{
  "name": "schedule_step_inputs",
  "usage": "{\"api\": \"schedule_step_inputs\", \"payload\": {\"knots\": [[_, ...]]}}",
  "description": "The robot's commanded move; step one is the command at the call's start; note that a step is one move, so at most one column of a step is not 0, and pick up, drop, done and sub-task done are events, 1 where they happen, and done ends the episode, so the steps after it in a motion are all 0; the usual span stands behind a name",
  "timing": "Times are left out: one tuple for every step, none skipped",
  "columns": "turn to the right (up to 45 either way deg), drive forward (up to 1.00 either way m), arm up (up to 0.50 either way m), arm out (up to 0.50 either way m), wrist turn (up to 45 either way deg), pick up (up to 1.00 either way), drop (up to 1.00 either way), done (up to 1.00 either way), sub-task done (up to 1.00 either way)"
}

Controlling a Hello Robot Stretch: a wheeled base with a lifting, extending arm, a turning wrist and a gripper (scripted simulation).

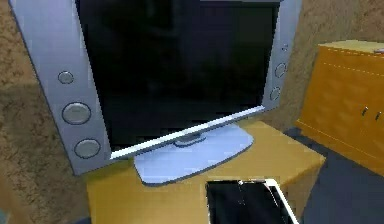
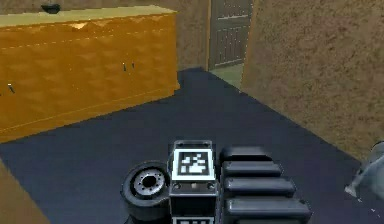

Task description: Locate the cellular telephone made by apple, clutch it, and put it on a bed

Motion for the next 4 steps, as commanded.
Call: {"api": "schedule_step_inputs", "payload": {"knots": [[-45.0, 0.00, 0.00, 0.00, 0.0, 0.00, 0.00, 0.00, 0.00], [-45.0, 0.00, 0.00, 0.00, 0.0, 0.00, 0.00, 0.00, 0.00], [-15.0, 0.00, 0.00, 0.00, 0.0, 0.00, 0.00, 0.00, 0.00], [45.0, 0.00, 0.00, 0.00, 0.0, 0.00, 0.00, 0.00, 0.00]]}}
